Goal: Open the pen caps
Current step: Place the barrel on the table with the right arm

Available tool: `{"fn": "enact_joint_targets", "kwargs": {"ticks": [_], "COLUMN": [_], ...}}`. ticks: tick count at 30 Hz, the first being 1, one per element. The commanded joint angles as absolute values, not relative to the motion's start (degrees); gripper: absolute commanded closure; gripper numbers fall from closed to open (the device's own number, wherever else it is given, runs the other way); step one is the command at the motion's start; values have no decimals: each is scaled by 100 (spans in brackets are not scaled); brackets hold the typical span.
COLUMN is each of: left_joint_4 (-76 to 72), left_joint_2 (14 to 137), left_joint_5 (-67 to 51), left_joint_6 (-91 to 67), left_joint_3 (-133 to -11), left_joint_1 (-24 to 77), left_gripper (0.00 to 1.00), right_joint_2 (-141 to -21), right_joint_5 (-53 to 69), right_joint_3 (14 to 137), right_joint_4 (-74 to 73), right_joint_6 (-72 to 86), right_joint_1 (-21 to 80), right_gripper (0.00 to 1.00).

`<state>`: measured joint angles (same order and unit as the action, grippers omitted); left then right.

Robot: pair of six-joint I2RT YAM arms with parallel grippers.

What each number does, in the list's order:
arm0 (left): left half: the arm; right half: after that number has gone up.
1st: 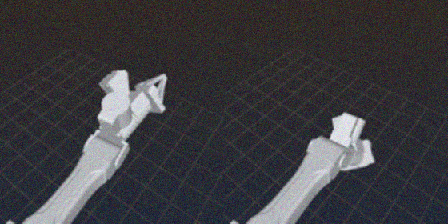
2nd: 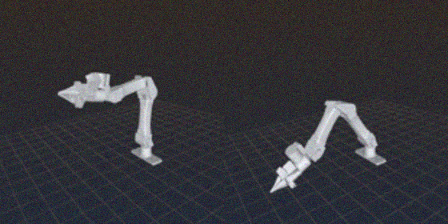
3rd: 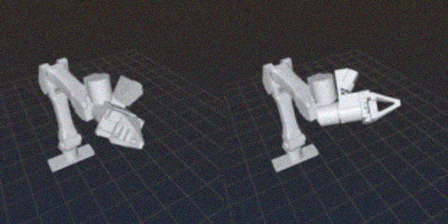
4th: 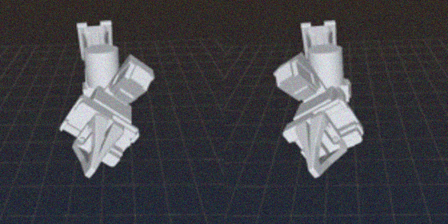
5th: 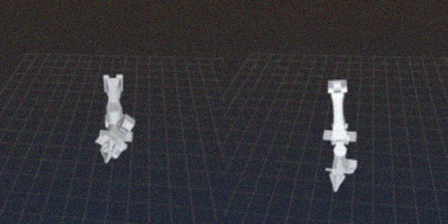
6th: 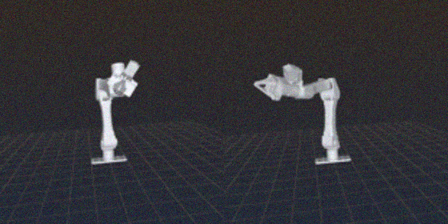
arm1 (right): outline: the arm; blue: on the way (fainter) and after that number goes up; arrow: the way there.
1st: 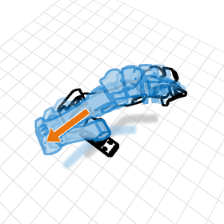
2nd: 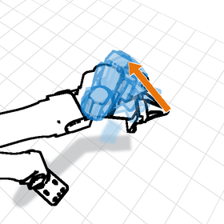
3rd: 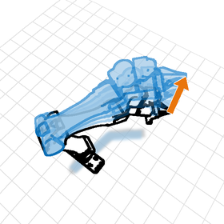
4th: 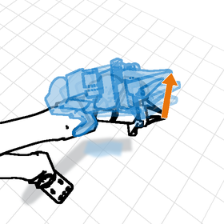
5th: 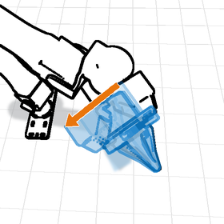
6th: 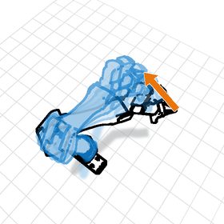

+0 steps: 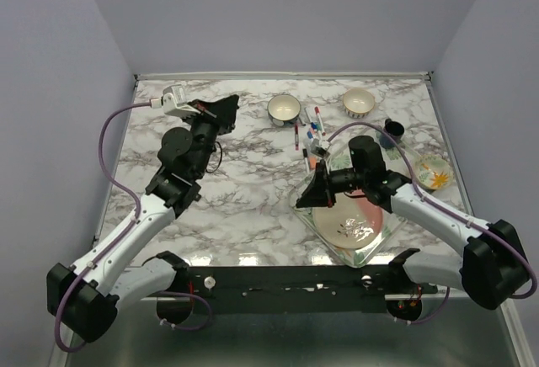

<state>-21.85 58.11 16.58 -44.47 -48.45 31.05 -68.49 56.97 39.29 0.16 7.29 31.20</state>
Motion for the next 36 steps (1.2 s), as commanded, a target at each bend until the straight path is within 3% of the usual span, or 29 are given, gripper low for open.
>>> {"fn": "enact_joint_targets", "kwargs": {"ticks": [1,3,8,18,22,26,36], "left_joint_4": [-1040,-687,535,1406,1380,1371,1292], "left_joint_2": [5320,4916,4141,2989,2892,2935,2953], "left_joint_5": [1609,1459,1529,2417,2356,2189,1749], "left_joint_6": [-3798,-3613,-2586,-1583,-1521,-1529,-1643], "left_joint_3": [-4615,-4466,-4280,-3929,-3876,-3885,-3858], "left_joint_1": [2962,2892,2786,2769,2769,2751,2532], "left_gripper": [100,100,100,100,100,100,100], "right_joint_2": [-6952,-7240,-8786,-12276,-13261,-13860,-14405], "right_joint_5": [5328,5134,4088,2435,1971,1618,1151], "right_joint_3": [4226,4542,6658,11304,12538,13200,13438], "right_joint_4": [-631,-1351,-3194,-4701,-4825,-4738,-4526], "right_joint_6": [63,-859,-1888,-1618,-1275,-933,-668], "right_joint_1": [3252,3296,3506,3858,3858,3885,4052], "right_gripper": [99,99,99,91,89,87,77]}}
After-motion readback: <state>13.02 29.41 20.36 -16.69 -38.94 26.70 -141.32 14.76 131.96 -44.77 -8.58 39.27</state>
